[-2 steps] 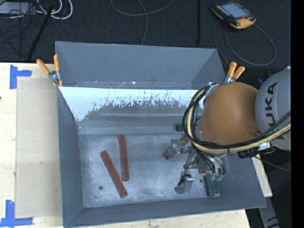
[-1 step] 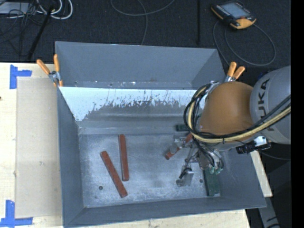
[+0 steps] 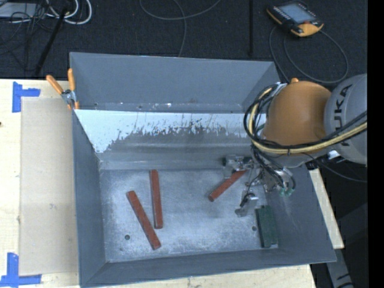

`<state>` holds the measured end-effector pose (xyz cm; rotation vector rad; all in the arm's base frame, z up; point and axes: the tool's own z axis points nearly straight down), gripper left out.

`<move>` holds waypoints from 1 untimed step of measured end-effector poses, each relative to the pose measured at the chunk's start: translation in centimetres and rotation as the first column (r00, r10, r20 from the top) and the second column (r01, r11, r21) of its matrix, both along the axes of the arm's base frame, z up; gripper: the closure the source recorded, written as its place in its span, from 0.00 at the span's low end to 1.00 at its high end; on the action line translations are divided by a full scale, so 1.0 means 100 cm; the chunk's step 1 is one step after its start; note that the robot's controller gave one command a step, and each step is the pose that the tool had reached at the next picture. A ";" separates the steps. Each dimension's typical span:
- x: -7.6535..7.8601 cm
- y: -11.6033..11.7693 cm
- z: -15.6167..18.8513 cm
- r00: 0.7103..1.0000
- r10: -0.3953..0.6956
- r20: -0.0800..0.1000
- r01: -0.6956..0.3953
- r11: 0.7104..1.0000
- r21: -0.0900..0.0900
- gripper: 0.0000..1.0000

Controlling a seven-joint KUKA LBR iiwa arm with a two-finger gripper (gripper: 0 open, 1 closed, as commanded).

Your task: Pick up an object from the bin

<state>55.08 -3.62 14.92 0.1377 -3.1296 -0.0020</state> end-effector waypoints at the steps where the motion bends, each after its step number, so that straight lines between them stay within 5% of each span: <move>1: 0.017 -0.010 0.001 0.999 0.046 0.017 -0.046 0.999 -0.003 0.00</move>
Offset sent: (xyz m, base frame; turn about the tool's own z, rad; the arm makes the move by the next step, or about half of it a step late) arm 0.0215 0.0728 -0.0792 0.0032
